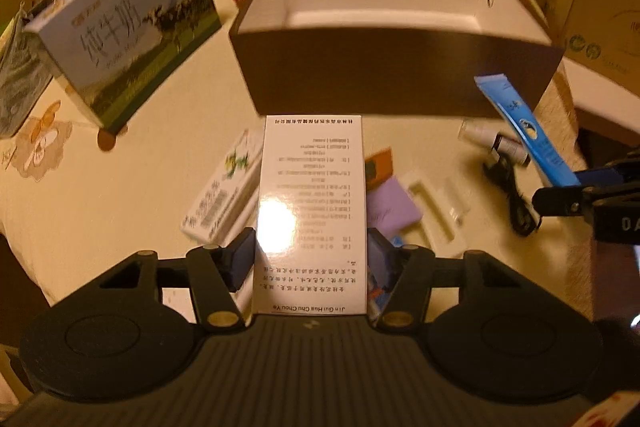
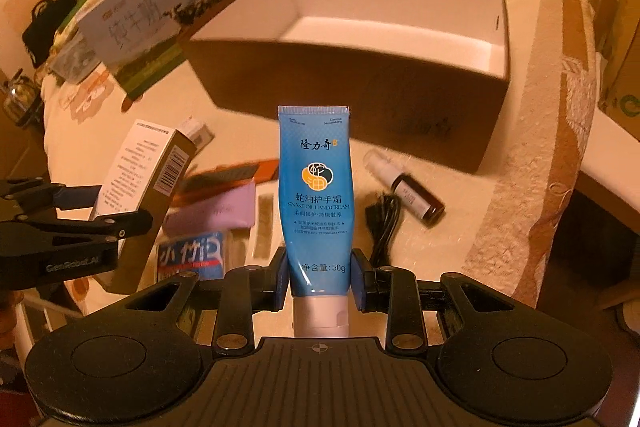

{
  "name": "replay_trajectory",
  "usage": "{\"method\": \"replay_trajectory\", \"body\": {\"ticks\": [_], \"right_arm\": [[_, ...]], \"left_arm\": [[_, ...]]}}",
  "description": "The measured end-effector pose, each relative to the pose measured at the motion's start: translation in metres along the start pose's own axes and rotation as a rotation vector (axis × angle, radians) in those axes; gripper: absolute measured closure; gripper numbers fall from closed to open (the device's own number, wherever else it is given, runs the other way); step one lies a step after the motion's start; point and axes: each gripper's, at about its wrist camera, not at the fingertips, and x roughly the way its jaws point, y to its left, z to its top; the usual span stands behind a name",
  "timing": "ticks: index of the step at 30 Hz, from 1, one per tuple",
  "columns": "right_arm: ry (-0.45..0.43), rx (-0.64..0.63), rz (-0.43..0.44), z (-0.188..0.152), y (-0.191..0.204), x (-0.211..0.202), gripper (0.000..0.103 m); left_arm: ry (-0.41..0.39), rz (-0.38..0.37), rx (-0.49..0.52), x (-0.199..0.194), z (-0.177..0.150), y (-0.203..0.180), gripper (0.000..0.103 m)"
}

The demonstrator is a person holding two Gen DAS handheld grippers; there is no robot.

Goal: Organize rigid objects
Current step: 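Grasp the white leaflet box with the left gripper while the right gripper lifts the tube, then lower both held items into the brown box and open both grippers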

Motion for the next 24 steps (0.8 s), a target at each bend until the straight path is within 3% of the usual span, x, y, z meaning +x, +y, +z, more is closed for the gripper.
{"method": "replay_trajectory", "body": {"ticks": [10, 24], "right_arm": [[-0.078, 0.061, 0.002, 0.053, -0.016, -0.021, 0.075], [-0.179, 0.098, -0.029, 0.135, -0.044, -0.012, 0.075]], "left_arm": [[-0.083, -0.049, 0.007, -0.014, 0.071, -0.010, 0.048], [-0.151, -0.089, -0.005, 0.010, 0.169, -0.028, 0.048]]}}
